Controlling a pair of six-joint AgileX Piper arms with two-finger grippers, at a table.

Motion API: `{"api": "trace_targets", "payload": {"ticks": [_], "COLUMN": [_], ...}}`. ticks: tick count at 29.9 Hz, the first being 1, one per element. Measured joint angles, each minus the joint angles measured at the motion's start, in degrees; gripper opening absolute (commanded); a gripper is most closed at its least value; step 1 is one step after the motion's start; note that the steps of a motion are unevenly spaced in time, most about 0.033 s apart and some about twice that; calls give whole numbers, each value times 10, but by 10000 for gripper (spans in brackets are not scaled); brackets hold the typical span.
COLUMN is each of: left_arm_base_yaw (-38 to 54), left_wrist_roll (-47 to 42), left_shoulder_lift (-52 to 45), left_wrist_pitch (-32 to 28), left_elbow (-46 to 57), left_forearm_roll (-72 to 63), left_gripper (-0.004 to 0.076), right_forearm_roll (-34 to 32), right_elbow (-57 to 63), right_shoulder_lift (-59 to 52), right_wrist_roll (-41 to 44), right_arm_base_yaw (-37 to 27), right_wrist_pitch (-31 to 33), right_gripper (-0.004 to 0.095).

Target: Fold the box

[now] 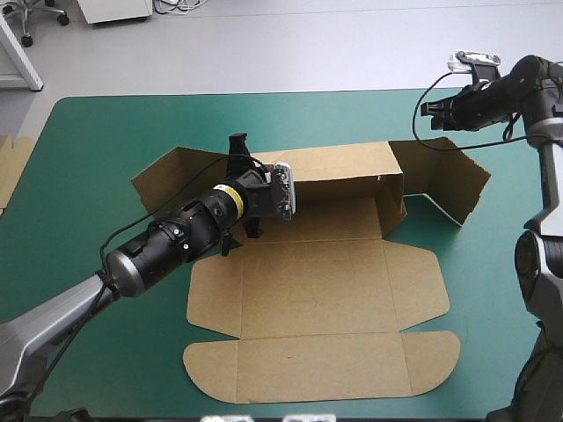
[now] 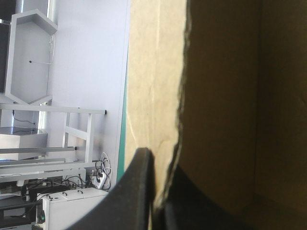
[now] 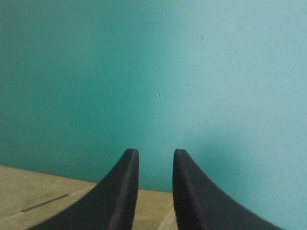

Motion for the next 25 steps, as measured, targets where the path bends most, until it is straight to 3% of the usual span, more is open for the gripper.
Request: {"api": "trace_targets", "payload": {"ticks": [7, 25], "left_arm_base_yaw": [-12, -12], "left_wrist_roll": [-42, -92], "left_shoulder_lift": [15, 25], "left_wrist_pitch": [12, 4], "left_elbow": [0, 0], "left_forearm_roll": [69, 133], "left_gripper": [-10, -10], "right_forearm_roll": [30, 80], "right_elbow": [-1, 171], "right_shoulder_lift": [0, -136], "right_wrist_roll": [-20, -72], "right_arm_base_yaw": [0, -1], "right_wrist_pitch": [41, 36], "right_gripper": [239, 239]}}
